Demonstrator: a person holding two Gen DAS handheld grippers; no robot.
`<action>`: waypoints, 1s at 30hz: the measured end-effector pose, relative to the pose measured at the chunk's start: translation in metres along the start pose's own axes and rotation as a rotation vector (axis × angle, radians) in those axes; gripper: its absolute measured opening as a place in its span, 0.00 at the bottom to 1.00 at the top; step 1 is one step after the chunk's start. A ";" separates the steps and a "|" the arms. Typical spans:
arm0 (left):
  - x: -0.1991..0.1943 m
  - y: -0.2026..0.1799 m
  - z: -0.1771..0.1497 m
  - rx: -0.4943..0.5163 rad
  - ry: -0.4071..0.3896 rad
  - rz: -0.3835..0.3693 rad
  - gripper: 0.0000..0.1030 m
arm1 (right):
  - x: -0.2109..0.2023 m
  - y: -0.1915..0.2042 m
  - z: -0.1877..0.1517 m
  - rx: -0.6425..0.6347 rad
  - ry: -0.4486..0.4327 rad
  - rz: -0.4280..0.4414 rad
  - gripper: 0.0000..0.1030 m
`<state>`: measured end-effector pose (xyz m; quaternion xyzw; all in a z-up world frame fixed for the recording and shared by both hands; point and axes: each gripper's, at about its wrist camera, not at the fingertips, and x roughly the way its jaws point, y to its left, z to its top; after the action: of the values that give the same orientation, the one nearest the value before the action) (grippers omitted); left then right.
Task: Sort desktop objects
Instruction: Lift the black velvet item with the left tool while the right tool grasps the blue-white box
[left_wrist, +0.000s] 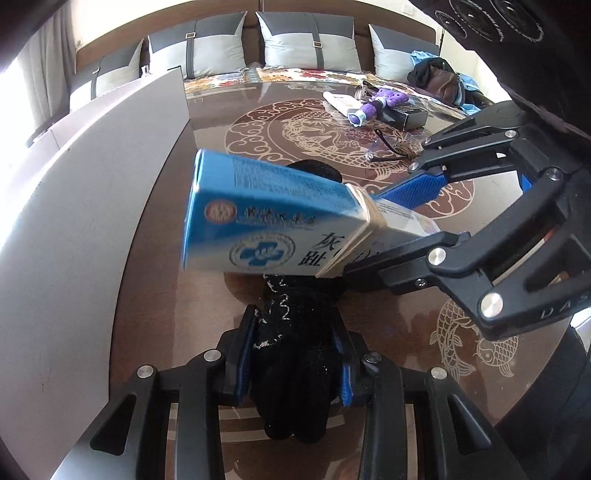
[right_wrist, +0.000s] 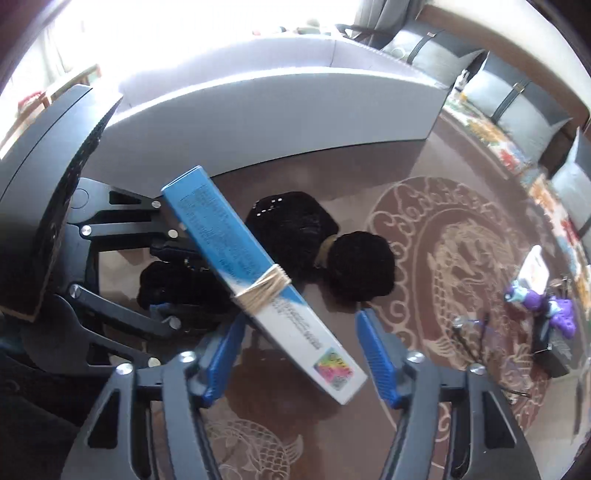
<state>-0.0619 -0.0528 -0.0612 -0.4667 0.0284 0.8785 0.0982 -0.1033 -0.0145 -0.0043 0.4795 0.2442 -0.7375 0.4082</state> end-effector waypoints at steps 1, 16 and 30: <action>-0.001 0.001 -0.001 -0.006 -0.003 -0.004 0.34 | -0.001 -0.002 -0.001 0.034 -0.005 0.043 0.38; 0.007 -0.020 0.002 0.001 -0.017 0.012 0.71 | -0.070 -0.109 -0.169 0.781 -0.127 -0.067 0.86; -0.002 -0.017 -0.005 -0.041 0.011 0.072 0.41 | -0.010 -0.075 -0.077 0.636 -0.024 -0.235 0.86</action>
<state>-0.0537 -0.0370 -0.0614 -0.4722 0.0279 0.8792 0.0570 -0.1248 0.0877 -0.0299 0.5426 0.0509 -0.8244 0.1532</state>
